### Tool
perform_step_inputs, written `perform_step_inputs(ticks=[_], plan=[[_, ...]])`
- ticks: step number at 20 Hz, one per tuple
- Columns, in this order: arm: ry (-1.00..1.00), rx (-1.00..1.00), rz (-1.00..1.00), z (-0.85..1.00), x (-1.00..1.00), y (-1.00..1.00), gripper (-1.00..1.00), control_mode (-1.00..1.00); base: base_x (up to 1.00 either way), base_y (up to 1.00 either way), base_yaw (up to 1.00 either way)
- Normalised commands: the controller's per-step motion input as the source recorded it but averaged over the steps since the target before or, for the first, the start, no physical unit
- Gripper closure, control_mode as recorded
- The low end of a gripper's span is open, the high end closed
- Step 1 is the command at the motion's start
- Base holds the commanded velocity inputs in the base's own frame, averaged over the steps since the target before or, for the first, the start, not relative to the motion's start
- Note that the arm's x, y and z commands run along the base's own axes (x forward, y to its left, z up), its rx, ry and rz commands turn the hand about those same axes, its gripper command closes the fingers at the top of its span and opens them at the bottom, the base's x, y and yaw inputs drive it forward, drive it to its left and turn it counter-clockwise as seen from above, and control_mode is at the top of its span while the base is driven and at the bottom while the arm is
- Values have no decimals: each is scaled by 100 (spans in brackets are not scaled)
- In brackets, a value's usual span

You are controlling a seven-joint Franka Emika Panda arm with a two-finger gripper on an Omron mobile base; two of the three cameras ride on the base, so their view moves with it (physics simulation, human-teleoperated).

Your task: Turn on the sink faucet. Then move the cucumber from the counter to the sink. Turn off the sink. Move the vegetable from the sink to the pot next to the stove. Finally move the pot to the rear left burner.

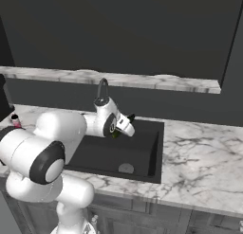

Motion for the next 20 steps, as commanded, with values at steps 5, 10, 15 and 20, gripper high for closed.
perform_step_inputs(ticks=[5,10,15,20], plan=[[14,0,-10,70,-1,-19,100,-100,0,0,0],[11,0,-8,26,-22,-8,100,-100,0,0,0],[4,-1,-9,0,-43,0,100,-100,0,0,0],[0,-3,-8,0,-42,0,100,-100,0,0,0]])
